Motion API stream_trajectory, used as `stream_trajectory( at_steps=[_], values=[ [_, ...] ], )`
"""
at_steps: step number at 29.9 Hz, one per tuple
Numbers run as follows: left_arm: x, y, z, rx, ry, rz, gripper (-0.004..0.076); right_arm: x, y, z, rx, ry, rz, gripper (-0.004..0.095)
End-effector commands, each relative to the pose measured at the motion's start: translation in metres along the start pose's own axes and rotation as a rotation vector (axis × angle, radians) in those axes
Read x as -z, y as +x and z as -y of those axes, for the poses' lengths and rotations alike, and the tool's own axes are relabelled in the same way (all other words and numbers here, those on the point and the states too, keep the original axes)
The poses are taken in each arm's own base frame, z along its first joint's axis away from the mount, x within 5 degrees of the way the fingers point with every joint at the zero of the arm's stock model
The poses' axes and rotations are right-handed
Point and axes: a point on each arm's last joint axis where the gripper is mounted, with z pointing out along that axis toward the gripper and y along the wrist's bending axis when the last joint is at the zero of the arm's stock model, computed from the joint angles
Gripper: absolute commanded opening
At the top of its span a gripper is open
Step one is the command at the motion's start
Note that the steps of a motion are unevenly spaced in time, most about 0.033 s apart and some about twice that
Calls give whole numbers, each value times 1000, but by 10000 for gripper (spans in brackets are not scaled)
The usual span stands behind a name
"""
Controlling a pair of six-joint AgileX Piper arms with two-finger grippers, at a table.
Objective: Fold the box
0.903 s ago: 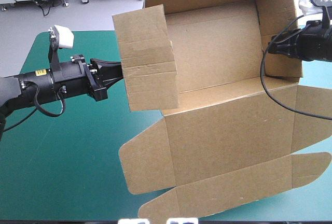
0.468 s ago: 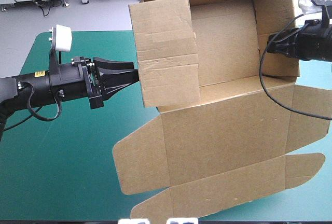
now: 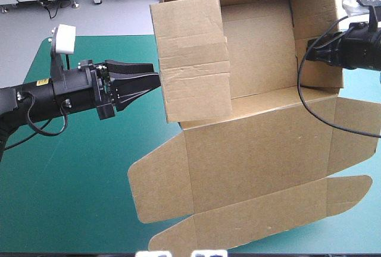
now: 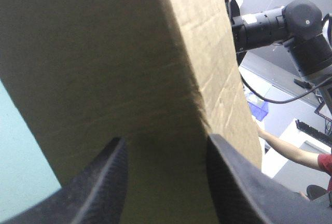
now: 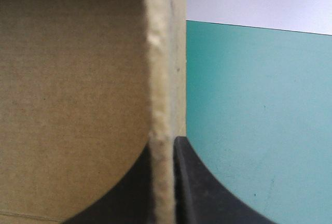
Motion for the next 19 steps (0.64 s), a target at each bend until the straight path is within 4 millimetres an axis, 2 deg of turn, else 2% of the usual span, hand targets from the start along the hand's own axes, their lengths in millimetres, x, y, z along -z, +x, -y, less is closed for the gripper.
stream_trajectory(
  at_steps=[1,19],
  values=[
    [5,-14,17,-6,50,100,349,17,-4,-16,4,-57,65,2],
    [6,-17,20,12,85,129,349,16,-6,-17,1,-74,79,2]
  ],
)
